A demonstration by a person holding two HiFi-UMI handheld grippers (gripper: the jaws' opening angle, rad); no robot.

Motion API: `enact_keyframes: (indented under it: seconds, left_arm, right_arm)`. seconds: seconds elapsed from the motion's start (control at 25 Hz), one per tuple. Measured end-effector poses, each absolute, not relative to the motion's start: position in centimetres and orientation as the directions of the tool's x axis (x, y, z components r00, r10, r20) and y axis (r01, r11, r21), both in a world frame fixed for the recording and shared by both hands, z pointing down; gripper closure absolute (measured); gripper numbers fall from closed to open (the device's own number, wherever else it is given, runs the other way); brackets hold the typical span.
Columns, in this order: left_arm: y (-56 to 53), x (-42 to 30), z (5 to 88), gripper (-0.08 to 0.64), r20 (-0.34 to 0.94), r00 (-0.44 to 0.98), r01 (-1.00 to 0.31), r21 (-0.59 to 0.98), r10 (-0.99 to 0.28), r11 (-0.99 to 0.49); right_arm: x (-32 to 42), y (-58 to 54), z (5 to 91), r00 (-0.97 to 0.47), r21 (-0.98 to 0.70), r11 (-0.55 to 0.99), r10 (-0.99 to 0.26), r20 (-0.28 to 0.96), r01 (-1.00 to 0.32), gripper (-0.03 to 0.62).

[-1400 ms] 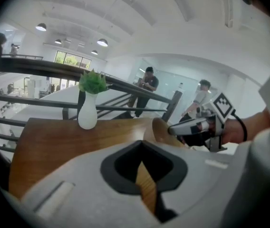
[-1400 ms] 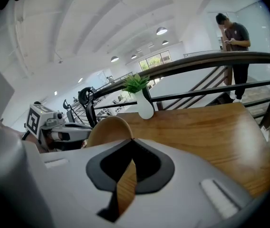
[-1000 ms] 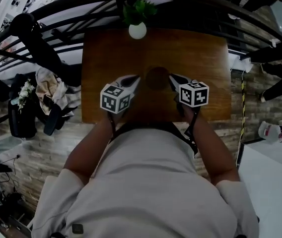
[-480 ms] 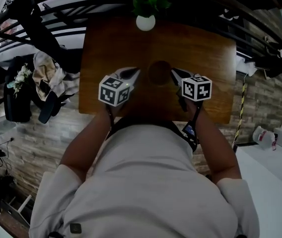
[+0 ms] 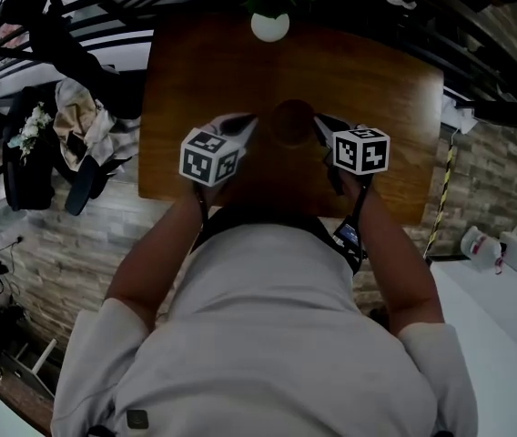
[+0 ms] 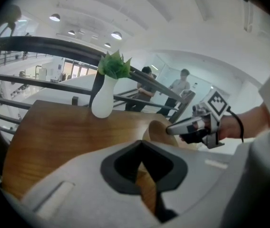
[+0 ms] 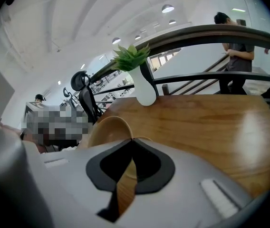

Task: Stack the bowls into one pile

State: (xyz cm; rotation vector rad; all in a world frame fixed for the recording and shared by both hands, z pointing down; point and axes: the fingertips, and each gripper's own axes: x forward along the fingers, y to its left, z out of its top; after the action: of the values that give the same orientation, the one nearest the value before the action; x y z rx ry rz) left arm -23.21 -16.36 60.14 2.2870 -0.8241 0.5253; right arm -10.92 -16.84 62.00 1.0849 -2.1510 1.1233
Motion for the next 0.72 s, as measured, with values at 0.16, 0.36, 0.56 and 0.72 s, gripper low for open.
enact_keyframes:
  seconds: [0.16,0.36,0.56,0.72]
  left_arm:
    - [-16.7,-22.9,61.3,0.557,0.560,0.720,-0.677,0.440,-0.410,-0.590]
    - [-17.4,-22.8,63.1,0.557,0.574,0.715,-0.683,0.447,-0.400,-0.578]
    - [-18.0,-22.9,64.5,0.557,0.583,0.711,-0.687,0.458,-0.393,-0.564]
    - [-18.4,-22.6,65.5,0.557,0.589,0.710,-0.688,0.464,-0.386,-0.557]
  right_arm:
    - [-10.9,-17.4,63.4,-0.578,-0.470,0.341,-0.413,0.703,-0.815,0.575]
    - [-10.9,-18.6,65.3,-0.583,-0.483,0.329,-0.401,0.707,-0.812,0.574]
    - [-11.2,-19.3,66.9,-0.585,-0.491,0.320,-0.384,0.714,-0.810,0.572]
    - [-11.3,-19.7,67.9,-0.586,-0.496,0.316,-0.371,0.720,-0.809,0.568]
